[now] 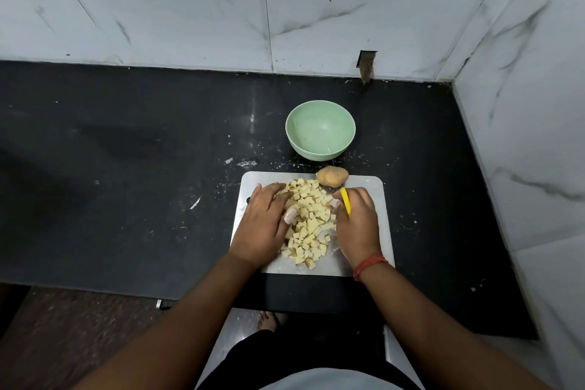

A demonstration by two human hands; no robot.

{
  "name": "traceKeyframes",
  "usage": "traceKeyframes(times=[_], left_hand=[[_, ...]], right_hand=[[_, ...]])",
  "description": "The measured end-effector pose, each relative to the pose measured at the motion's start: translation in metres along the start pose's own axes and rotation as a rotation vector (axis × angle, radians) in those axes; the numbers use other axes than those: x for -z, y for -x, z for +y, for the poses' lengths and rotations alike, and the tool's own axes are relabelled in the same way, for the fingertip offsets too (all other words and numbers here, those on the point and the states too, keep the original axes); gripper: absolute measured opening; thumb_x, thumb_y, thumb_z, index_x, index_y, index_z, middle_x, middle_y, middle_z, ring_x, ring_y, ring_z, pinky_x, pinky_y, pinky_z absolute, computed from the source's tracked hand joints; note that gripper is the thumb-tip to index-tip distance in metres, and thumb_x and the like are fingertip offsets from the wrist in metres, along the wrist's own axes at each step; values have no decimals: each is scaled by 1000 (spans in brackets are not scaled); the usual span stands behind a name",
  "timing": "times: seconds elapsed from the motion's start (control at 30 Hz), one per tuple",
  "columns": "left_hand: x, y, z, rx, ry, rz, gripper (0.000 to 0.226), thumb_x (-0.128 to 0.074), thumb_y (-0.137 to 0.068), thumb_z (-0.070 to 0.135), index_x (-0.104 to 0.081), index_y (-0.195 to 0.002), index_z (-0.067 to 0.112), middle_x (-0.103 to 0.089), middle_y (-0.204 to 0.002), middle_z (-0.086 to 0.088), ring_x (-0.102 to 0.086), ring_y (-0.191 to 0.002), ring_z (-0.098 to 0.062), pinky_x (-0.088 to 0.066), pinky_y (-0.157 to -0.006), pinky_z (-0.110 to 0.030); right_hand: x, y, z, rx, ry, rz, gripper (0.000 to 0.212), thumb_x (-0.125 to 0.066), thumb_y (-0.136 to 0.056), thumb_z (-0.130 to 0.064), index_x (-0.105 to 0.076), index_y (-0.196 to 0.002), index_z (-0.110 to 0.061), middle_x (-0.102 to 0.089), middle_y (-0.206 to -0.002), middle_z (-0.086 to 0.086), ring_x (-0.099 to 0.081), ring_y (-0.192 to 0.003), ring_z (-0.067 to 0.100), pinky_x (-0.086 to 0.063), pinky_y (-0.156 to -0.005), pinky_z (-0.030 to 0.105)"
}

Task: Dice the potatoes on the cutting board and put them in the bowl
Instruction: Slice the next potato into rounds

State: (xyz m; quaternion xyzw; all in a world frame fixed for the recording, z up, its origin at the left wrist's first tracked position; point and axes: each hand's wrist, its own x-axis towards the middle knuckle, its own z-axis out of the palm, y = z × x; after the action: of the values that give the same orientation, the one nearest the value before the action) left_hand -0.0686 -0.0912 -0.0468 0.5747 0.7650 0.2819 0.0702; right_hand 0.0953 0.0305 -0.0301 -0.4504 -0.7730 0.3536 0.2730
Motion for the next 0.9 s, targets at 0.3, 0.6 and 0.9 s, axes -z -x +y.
traceKeyframes(times=[0.3,0.6,0.9], left_hand=[[-3,-19,-6,74,-16,-94,56,-30,-102,45,-62,-135,14,-48,-147,-8,-38,-141,-26,-12,-127,-46],[2,-27,-12,76,-75,-42,39,-45,-106,35,-61,-133,12,-48,-147,-11,-34,-141,-30,-22,-124,-51],[-7,-57,24,-213,-223,-167,48,-41,-98,34,-57,-137,13,-48,-147,-16,-38,-143,-30,-14,-127,-48]], right_hand=[[2,4,1,203,193,-385,6,-71,-86,-17,-72,-92,-16,-48,-93,-3,-51,-91,14,-50,-81,36],[11,2,-3,139,271,-367,6,-70,-88,-23,-70,-93,-20,-46,-91,-10,-50,-81,8,-43,-72,22],[33,-13,-10,-362,-342,-57,10,-65,-91,-25,-68,-82,-25,-65,-75,-3,-62,-69,16,-56,-64,39]])
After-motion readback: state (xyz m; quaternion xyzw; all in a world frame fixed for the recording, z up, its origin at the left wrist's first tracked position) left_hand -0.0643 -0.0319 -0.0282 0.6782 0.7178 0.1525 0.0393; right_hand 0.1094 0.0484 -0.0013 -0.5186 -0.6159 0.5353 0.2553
